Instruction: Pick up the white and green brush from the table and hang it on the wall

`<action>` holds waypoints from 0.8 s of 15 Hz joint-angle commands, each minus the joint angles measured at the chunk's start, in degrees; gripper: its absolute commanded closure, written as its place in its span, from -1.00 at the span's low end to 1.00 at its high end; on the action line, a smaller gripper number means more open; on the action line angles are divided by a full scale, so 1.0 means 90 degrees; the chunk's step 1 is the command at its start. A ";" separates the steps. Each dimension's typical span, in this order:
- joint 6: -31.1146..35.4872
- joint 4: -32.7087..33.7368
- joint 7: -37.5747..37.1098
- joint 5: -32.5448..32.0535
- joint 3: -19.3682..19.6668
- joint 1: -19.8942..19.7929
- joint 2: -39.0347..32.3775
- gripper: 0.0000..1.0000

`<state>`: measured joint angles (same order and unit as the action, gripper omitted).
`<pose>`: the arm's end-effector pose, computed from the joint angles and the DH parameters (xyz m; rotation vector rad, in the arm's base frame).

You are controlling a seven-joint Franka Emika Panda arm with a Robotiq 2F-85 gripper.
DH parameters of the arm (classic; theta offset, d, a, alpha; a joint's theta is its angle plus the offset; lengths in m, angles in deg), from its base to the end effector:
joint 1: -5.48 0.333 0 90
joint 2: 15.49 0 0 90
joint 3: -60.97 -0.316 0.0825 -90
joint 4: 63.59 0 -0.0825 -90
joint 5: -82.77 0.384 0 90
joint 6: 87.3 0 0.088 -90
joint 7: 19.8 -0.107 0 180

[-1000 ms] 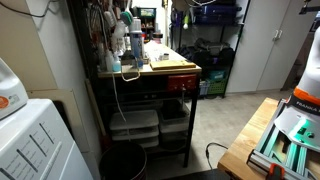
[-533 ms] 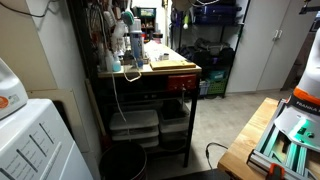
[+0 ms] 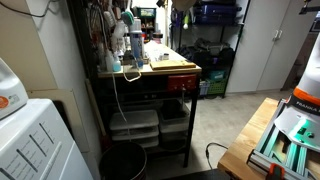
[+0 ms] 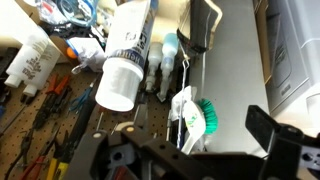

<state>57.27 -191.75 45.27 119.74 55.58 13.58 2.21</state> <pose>0.4901 0.1160 0.5606 -2.4517 -1.2713 -1.0583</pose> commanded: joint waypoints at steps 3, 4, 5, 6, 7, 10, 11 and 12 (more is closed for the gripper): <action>-0.0931 -0.0016 -0.0465 -0.1140 0.0346 0.0229 0.0306 -1.00; -0.1148 -0.0016 -0.0499 -0.1289 0.0368 0.0234 0.0406 -1.00; -0.1260 -0.0017 -0.0517 -0.1364 0.0381 0.0238 0.0481 -1.00; -0.1304 -0.0018 -0.0523 -0.1389 0.0385 0.0239 0.0522 -1.00; -0.1308 -0.0018 -0.0523 -0.1397 0.0385 0.0240 0.0531 -1.00; -0.1450 0.0042 -0.0635 -0.1386 0.0372 0.0270 0.0663 -1.00; -0.1675 0.0130 -0.0878 -0.1397 0.0356 0.0282 0.0770 -1.00; -0.1841 0.0195 -0.1310 -0.1577 0.0259 0.0228 0.0917 -1.00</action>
<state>45.02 -191.20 40.44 108.26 57.77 14.68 7.16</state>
